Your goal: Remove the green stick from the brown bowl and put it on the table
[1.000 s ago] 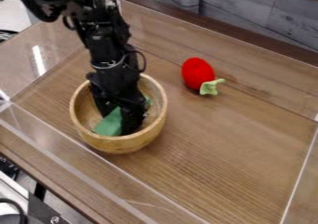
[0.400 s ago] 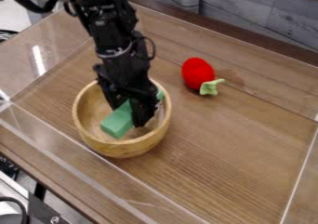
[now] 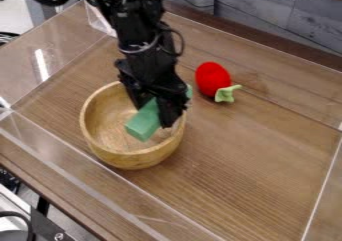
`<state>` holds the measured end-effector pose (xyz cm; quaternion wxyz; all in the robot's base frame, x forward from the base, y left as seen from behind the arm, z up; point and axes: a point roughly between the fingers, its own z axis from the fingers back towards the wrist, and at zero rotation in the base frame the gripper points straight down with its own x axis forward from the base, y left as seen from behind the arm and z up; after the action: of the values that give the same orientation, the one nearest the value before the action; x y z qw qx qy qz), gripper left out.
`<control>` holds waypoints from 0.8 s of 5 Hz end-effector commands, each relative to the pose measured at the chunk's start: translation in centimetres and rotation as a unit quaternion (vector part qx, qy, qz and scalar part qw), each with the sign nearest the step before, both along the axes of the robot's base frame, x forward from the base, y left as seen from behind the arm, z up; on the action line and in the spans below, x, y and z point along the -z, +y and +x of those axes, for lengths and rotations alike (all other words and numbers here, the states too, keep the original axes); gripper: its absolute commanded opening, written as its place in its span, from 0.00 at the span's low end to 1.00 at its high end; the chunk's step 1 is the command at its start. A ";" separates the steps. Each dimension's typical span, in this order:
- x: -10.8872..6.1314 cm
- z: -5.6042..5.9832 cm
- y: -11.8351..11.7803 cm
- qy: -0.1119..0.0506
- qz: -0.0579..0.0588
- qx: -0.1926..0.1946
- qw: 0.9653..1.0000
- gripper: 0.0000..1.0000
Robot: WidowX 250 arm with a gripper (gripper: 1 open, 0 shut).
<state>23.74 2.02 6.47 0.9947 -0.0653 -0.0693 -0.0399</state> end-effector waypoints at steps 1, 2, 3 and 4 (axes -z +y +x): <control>0.2 0.0 -1.3 -0.019 0.009 -0.003 1.000 0.00; 2.2 0.4 -3.6 -0.013 0.017 0.000 1.000 0.00; 3.5 0.2 -4.4 -0.004 0.018 -0.013 1.000 0.00; 3.2 -0.6 -3.3 0.006 0.019 0.003 1.000 0.00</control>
<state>23.44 -1.27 3.31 0.9958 -0.0469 -0.0676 -0.0399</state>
